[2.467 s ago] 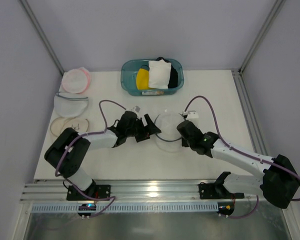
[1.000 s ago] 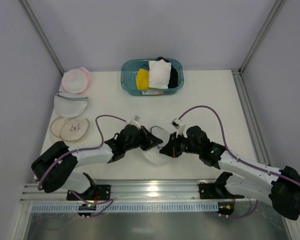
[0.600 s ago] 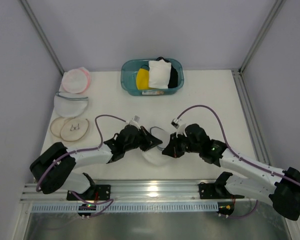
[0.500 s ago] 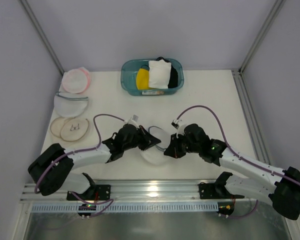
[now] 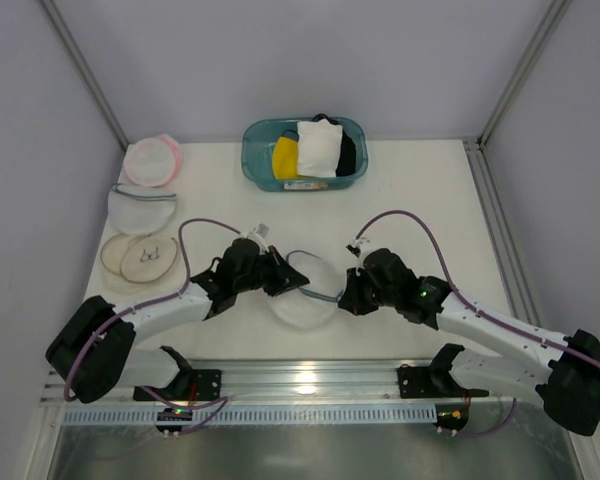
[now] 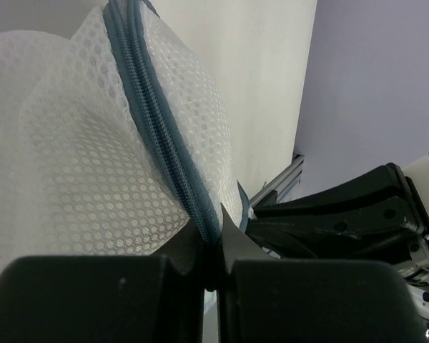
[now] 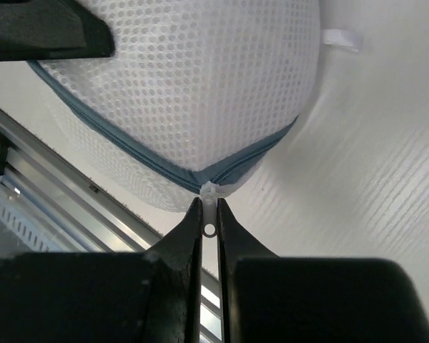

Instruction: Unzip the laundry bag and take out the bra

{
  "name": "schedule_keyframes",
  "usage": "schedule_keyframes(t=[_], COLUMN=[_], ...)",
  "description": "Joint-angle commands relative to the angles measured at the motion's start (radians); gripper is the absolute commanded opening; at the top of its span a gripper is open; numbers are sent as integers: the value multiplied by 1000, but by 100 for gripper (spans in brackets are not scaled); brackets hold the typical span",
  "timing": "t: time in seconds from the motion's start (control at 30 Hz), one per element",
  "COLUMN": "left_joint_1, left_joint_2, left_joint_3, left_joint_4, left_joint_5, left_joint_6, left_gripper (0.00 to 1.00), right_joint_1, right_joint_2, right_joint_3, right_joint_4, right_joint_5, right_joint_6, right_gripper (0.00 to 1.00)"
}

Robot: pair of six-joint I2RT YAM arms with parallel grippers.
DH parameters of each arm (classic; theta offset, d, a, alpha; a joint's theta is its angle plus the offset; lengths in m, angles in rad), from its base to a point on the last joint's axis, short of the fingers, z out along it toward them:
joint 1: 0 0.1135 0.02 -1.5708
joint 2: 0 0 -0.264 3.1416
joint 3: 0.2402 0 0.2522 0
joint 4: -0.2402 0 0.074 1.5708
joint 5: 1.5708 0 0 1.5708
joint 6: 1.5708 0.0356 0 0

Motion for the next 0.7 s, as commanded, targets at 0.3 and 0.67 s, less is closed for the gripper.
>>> schedule_keyframes(t=[0.3,0.67], left_joint_1=[107,125], left_joint_2=[36,-27], left_joint_3=[55,46], left_joint_4=[-42,-57], left_joint_5=[106,70], left_joint_6=[160,140], left_gripper=[0,99], right_joint_1=[-4,-4], right_joint_2=[330,312], right_joint_3=[74,77], right_joint_4=[-77,-34], right_joint_5=[377,454], right_joint_6=[68,88], right_gripper=[4,4])
